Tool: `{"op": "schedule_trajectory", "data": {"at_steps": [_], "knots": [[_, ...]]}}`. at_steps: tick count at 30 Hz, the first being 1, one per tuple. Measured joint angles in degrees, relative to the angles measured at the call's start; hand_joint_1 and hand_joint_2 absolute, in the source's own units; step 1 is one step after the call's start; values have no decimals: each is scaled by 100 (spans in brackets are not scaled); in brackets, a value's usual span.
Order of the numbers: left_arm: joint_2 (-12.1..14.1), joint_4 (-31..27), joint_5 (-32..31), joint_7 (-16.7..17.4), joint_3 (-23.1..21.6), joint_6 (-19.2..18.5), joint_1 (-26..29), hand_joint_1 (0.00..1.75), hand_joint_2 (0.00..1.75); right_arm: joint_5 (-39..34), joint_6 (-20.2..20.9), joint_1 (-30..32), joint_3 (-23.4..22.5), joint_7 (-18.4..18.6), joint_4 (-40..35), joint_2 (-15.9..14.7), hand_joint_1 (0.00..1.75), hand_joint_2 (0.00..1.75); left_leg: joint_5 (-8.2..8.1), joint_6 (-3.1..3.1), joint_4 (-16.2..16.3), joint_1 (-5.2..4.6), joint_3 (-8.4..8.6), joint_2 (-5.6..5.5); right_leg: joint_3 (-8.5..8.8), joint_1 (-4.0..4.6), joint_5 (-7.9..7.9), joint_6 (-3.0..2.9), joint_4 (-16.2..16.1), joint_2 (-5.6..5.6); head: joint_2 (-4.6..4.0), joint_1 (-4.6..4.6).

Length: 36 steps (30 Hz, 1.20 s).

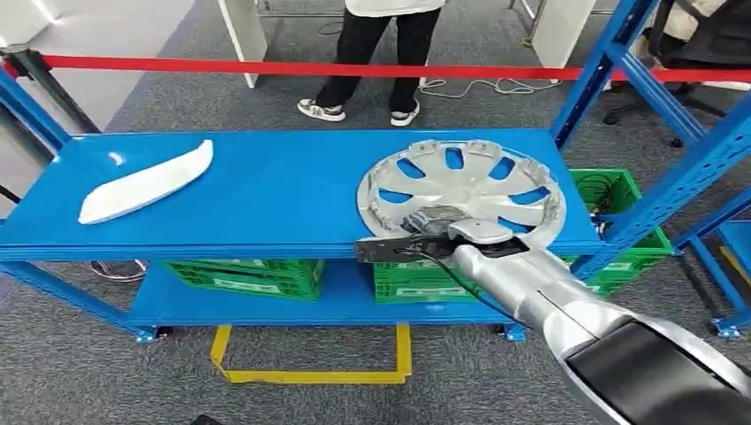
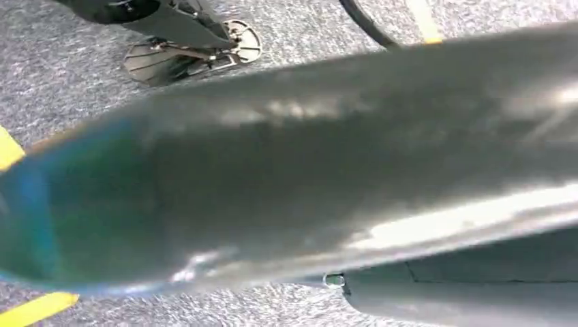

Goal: Take the parts from the cabinet and place them on the table.

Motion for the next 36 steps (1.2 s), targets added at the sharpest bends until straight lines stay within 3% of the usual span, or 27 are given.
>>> {"op": "schedule_trajectory", "data": {"at_steps": [3, 5, 8, 9, 10, 11, 12, 13, 14, 15, 18, 20, 21, 23, 24, 25, 26, 28, 29, 30, 33, 34, 36], "knots": [[4, 0, 2, 0, 7, 4, 0, 0, 0, -7, -57, 13, -11, -29, 0, 7, 175, 175, 37, -81, -28, 19, 7, 0, -18, 18, 25, -72, 6, 11, 0, 4], [20, 0, 7, -4, 9, 2, -1, 0, 0, -11, -72, 10, -26, -44, -2, 42, 175, 175, -161, -145, 176, 28, -65, 9, 15, -20, 48, -138, -26, -19, 0, -31], [35, 0, 7, -4, 17, 4, 17, 0, 0, -11, -77, 39, -42, -46, 0, 42, 175, 175, -766, -202, 1456, 47, -616, 11, 11, -11, 40, -178, -25, -45, 0, -33], [37, 0, 7, -4, 24, 4, 27, 0, 0, -11, -87, 62, -44, -46, 0, 42, 175, 175, -828, -209, 1747, 50, -739, 11, 13, -11, 40, -178, -24, -44, 0, -36], [37, 0, 7, -4, 35, 4, 34, 0, 0, -11, -105, 67, -44, -46, 0, 42, 175, 175, -748, -208, 1724, 54, -721, 11, 18, -13, 40, -178, -23, -40, 0, -33], [37, 0, 7, -4, 44, 4, 32, 0, 0, -15, -118, 66, -44, -46, 0, 42, 175, 175, -550, -202, 1470, 60, -607, 12, 19, -15, 40, -178, -18, -33, -2, -38], [39, 0, 7, -9, 44, 4, 30, 0, 0, -20, -136, 64, -46, -48, 0, 42, 175, 175, -287, -194, 1008, 68, -387, 13, 28, -17, 38, -174, -15, -27, 0, -33], [42, 0, 9, -37, 44, -13, 29, 0, 175, -24, -168, 60, -50, -55, -2, 42, 175, 175, -50, -190, 506, 78, -145, 14, 40, -17, 32, -163, -15, -24, 0, -35], [44, 0, 20, -89, 46, -56, 29, 0, 175, -35, -186, 56, -53, -55, -2, 42, 175, 175, 10, -182, 147, 84, 10, 14, 40, -10, 25, -143, -14, -24, 0, -35], [46, 0, 35, -133, 50, -124, 23, 0, 175, -42, -195, 43, -61, -61, 0, 37, 175, 175, -49, -167, -2, 56, 89, 12, 2, 35, 15, -106, 22, -1, 0, -35], [52, 0, 52, -192, 57, -199, 28, 0, 175, -59, -225, 43, -98, -77, 0, 33, 175, 175, -48, -71, 20, 33, 39, 19, -16, 13, 67, -13, -23, 8, 0, -31], [52, 0, 55, -203, 57, -216, 15, 0, 175, -61, -230, 50, -105, -83, 0, 24, 175, 175, 5, 16, -43, 69, 53, 48, -130, 5, -73, 41, 106, 7, -2, -24], [52, 0, 59, -203, 57, -223, 6, 0, 175, -61, -230, 54, -107, -90, 0, 22, 175, 175, 8, 58, -43, 69, 38, 47, -272, 5, -289, 57, 437, 4, -2, 8], [57, 0, 59, -216, 57, -247, 14, 0, 175, -61, -280, 90, -109, -90, 0, 22, 175, 175, 12, 79, -43, 60, 20, 51, -708, 1, -691, 75, 1372, 4, -2, 2], [68, 0, 59, -236, 57, -253, 17, 0, 175, -63, -295, 105, -112, -96, 0, 22, 175, 175, 11, 82, -41, 57, 17, 51, -879, 1, -780, 84, 1721, 3, 0, 4], [70, 0, 57, -256, 57, -256, 18, 0, 175, -66, -308, 117, -118, -105, 0, 18, 175, 175, 11, 82, -41, 56, 21, 51, -918, 1, -730, 85, 1782, 3, 0, 4], [70, 0, 48, -273, 57, -256, 17, 0, 175, -70, -319, 117, -131, -107, 0, 15, 175, 175, 11, 81, -39, 56, 26, 47, -831, 1, -566, 82, 1605, 2, -2, 4], [68, 0, 13, -295, 57, -262, 14, 0, 175, -72, -350, 98, -140, -123, 0, 15, 175, 175, 0, 66, -30, 57, 42, 37, -342, -7, -44, 59, 610, -10, 0, 4], [68, 0, 13, -299, 57, -262, 13, 0, 175, -72, -356, 96, -140, -123, -2, 15, 175, 175, -10, 50, -19, 57, 41, 32, -136, -10, 76, 42, 190, -22, 0, 8], [70, 0, 18, -297, 57, -260, 11, 0, 175, -72, -376, 89, -142, -123, -2, 15, 175, 175, -31, 1, 30, 1, 4, 22, 13, 5, -1, 34, 30, -21, -2, 8], [70, 0, 68, -251, 74, -217, 2, 0, 175, -77, -485, 96, -151, -147, -11, 15, 175, 175, 2, -77, 8, 33, -6, 21, -42, 23, -11, -35, 50, 3, -2, -5], [76, 0, 68, -247, 83, -201, -5, 0, 175, -77, -498, 90, -160, -144, -15, 15, 175, 175, -11, -104, 18, 30, -4, 12, -26, -8, 12, -78, 18, -9, 0, 0], [66, 0, 72, -236, 92, -192, -8, 0, 175, -77, -520, 86, -186, -140, -37, 15, 175, 175, -277, -162, 346, 40, -147, 17, -3, -32, 22, -136, 1, -40, -2, -44]]}}
